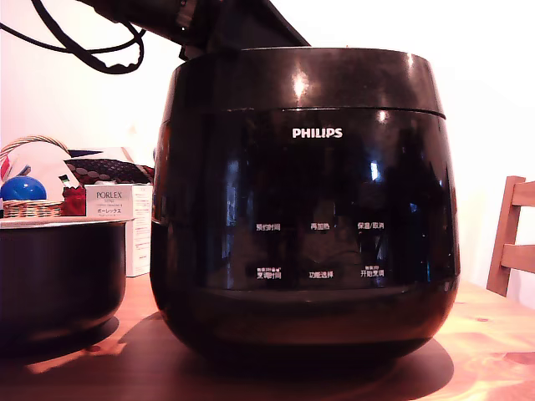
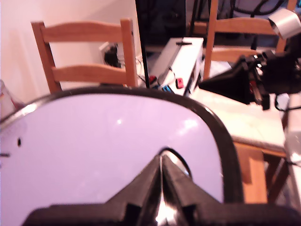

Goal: Open the rice cooker by pressing the large metal button on the top of its lid with medium force

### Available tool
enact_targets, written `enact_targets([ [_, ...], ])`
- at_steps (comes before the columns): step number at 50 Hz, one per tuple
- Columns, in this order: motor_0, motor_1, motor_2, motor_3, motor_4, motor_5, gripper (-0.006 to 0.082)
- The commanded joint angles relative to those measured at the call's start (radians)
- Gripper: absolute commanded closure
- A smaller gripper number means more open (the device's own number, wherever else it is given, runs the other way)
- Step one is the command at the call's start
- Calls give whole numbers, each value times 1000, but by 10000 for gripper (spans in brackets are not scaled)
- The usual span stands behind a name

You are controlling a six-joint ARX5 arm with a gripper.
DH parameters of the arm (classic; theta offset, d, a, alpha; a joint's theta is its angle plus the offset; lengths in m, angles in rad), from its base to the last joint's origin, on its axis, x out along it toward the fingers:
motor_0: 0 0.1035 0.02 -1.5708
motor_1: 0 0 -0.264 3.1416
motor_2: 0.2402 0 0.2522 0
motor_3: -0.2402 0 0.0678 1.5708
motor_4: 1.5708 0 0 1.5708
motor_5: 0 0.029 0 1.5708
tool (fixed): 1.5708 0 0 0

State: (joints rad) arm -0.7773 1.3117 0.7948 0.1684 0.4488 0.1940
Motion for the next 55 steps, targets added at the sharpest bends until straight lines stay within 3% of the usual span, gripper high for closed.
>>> enact_targets([
  [1,3,72,-85,-17,-12,-23,787],
  [9,3,45,-55,68,-12,-91,787],
  [25,8,-57,-9,63,-54,-92,787],
  [55,141,-266,-9,-129,-188,-88,786],
])
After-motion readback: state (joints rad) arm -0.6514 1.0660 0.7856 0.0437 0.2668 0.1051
